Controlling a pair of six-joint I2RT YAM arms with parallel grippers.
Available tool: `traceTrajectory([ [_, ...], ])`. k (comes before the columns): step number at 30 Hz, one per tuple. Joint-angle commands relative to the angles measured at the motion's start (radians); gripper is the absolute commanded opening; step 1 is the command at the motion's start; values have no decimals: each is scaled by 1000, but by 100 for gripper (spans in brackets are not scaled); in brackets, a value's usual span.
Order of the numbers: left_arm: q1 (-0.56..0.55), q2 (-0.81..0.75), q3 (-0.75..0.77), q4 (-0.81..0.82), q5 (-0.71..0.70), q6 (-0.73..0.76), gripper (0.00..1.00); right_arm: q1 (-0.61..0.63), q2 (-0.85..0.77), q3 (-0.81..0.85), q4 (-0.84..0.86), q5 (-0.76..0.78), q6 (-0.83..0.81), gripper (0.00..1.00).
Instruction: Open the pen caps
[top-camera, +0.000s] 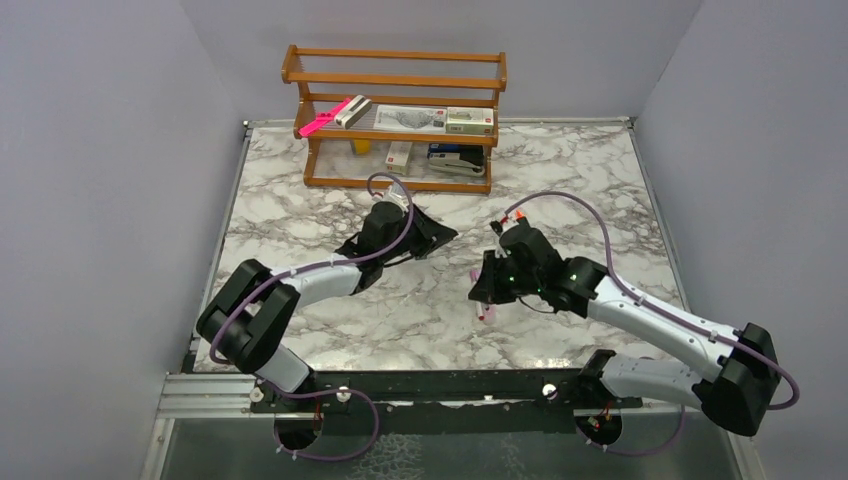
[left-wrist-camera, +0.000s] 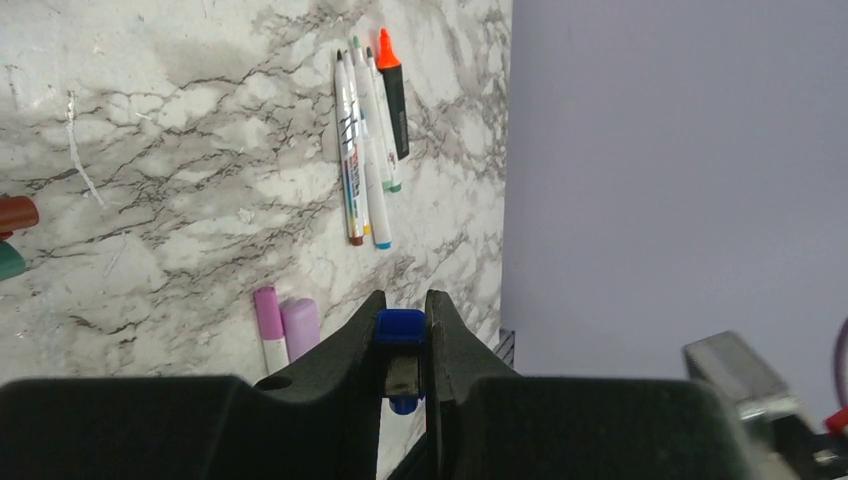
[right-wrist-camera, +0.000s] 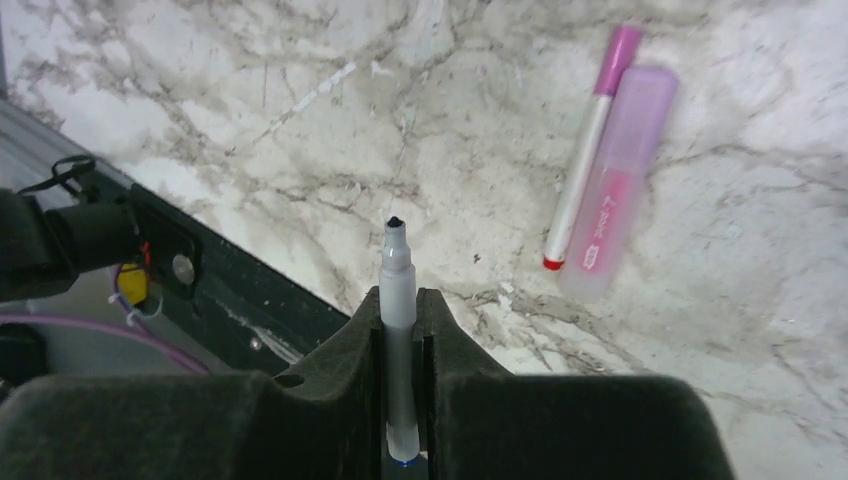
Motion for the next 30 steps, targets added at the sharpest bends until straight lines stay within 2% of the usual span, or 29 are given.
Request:
traceTrajectory([
  [1, 21, -35, 17, -81, 169, 125, 0, 2, 63, 117, -82, 190, -83, 1],
  [7, 24, -192, 3, -368, 108, 305, 0, -33, 249, 242, -121, 387, -174, 1],
  [12, 33, -323, -1, -520, 64, 368, 0, -83, 431, 322, -111, 492, -252, 1],
  [20, 53, -383, -31, -574, 64, 391, 0, -118, 754, 551, -203, 650, -338, 1],
  [25, 63, -383, -54, -556, 89, 388, 0, -141, 840, 607, -216, 687, -368, 1],
  [30, 74, -381, -55, -558, 96, 395, 0, -159, 857, 597, -227, 699, -371, 1],
])
